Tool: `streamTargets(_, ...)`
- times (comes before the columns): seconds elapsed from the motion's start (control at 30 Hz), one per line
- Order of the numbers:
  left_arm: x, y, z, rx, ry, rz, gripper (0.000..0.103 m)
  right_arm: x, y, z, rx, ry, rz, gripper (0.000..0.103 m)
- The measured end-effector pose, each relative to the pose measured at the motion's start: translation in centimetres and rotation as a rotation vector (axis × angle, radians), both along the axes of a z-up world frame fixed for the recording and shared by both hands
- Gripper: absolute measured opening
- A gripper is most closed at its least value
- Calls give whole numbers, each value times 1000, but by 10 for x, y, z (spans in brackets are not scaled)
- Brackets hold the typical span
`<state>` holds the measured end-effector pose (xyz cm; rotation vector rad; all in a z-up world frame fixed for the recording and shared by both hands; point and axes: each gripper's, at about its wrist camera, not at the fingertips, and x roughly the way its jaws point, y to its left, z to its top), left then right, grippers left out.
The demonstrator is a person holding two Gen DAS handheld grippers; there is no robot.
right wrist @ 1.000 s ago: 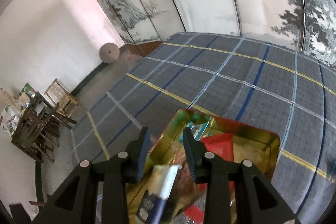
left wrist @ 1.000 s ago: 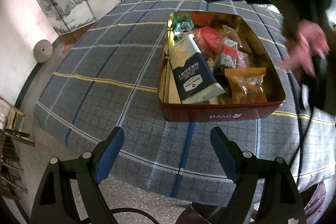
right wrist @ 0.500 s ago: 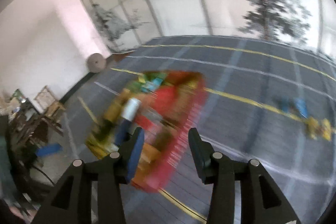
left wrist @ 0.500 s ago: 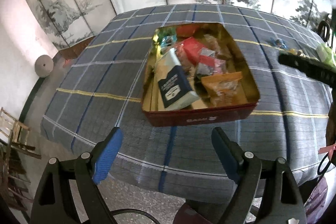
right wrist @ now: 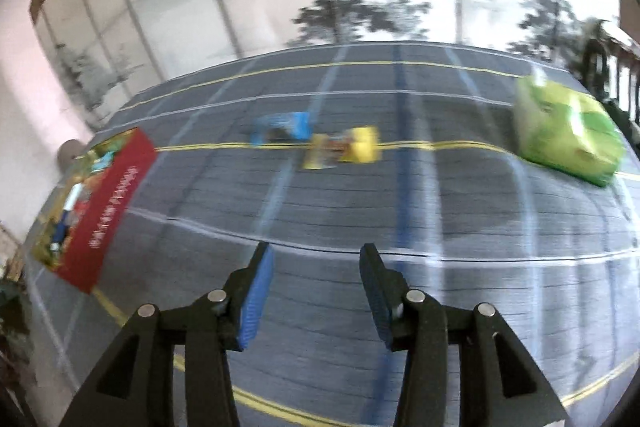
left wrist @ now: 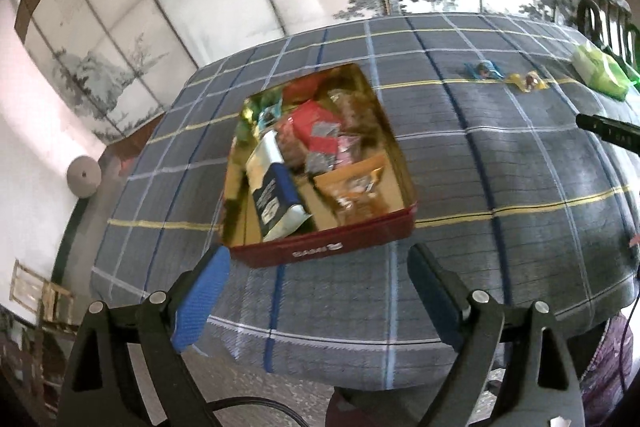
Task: Organize snacks
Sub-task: 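Move the left gripper to the blue round-candy packet and grasp it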
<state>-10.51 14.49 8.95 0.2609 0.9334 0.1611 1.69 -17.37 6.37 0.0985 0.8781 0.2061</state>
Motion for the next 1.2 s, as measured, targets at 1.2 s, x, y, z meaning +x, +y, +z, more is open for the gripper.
streamTargets(1.2,255,-191,-50,31,201,-865,89,-3,-79,-22,184,2,-86,63)
